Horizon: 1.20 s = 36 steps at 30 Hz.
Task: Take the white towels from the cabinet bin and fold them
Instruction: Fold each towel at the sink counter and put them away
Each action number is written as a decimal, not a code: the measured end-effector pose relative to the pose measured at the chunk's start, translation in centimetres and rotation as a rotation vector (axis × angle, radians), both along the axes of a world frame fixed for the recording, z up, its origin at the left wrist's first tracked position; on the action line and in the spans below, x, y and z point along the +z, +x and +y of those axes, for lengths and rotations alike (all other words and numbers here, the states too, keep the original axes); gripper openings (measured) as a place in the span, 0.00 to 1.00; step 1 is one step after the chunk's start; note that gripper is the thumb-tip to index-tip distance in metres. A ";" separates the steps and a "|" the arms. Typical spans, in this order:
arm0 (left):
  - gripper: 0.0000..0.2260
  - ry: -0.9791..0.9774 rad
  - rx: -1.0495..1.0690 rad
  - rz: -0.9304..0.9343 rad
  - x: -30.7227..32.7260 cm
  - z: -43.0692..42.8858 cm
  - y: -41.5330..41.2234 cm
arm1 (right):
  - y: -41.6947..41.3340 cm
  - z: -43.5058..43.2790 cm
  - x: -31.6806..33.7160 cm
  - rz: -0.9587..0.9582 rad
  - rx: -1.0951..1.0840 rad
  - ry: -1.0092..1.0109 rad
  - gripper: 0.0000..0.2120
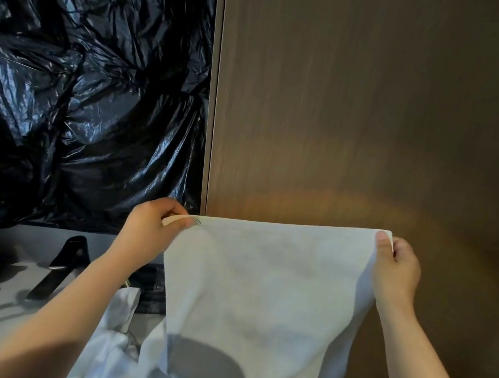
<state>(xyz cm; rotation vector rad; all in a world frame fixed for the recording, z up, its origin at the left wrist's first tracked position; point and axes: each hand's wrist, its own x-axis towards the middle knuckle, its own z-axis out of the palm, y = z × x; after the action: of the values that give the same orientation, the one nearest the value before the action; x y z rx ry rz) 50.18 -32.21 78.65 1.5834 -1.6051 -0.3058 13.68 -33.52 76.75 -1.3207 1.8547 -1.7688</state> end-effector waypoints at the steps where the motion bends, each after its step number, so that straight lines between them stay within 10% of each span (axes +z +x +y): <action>1: 0.05 0.008 0.004 0.034 0.2 0.0 0.0 | 0.0 -0.1 -0.2 -0.015 -0.003 0.004 0.15; 15: 0.09 0.275 -0.109 0.715 -0.5 -0.1 0.8 | -1.2 -1.5 -4.0 -0.084 -0.033 0.193 0.17; 25: 0.05 0.211 -0.171 0.644 -1.1 -0.4 -1.4 | 1.4 0.0 -3.8 0.196 -0.018 0.213 0.22; 36: 0.11 0.192 -0.378 0.595 0.9 0.8 -4.6 | 11.1 2.8 -0.6 0.065 0.737 0.168 0.13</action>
<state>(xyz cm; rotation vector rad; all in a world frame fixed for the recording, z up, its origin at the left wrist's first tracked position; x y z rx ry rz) 45.55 -31.42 79.56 1.1522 -1.4073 -1.0546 24.82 -30.72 76.13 -1.7057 1.2482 -1.1677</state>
